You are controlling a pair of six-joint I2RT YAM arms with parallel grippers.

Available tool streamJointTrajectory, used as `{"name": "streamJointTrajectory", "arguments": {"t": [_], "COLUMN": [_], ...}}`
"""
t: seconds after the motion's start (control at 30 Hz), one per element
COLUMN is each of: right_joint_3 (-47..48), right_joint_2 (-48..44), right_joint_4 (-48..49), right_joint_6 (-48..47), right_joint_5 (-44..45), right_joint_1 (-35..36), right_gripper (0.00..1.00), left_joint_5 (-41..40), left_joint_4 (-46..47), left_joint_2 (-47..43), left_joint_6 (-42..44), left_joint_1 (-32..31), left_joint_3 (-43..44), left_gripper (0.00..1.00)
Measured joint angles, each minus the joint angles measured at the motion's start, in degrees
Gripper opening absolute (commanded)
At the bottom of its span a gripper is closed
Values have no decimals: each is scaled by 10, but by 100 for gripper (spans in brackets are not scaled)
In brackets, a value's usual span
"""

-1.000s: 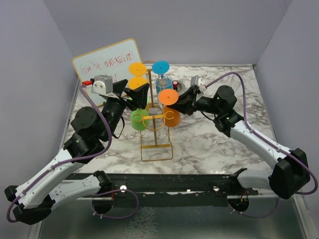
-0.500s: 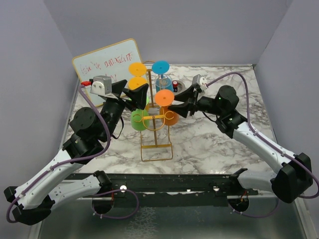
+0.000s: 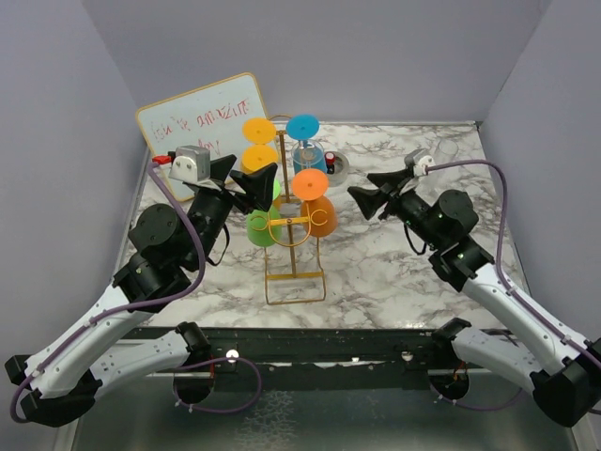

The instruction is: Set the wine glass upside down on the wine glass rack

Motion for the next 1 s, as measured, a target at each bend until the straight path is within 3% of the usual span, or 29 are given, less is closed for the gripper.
{"name": "streamJointTrajectory", "arguments": {"t": [0.13,0.27,0.4,0.57,0.77,1.0], "right_joint_3": [15,121,213,278,317,325], "right_joint_2": [3,96,196,268,331,379], "right_joint_4": [-38,-139,-209,-276,-323,-350], "right_joint_6": [42,81,89,94,100,98], "right_joint_5": [202,432,521,528,445,347], "right_joint_1": [0,-6,-45,-118,-205,-233], "right_gripper": [64,66,66,59,45,36], "left_joint_5": [0,0,4,13,16,18], "left_joint_4": [-7,-15,-16,-15,-15,-16], "left_joint_2": [-1,-2,-2,-2,0,7], "left_joint_6": [6,10,10,11,10,10], "left_joint_1": [0,0,0,0,0,0], "left_joint_3": [1,1,2,5,5,5], "left_gripper": [90,90,90,90,90,90]}}
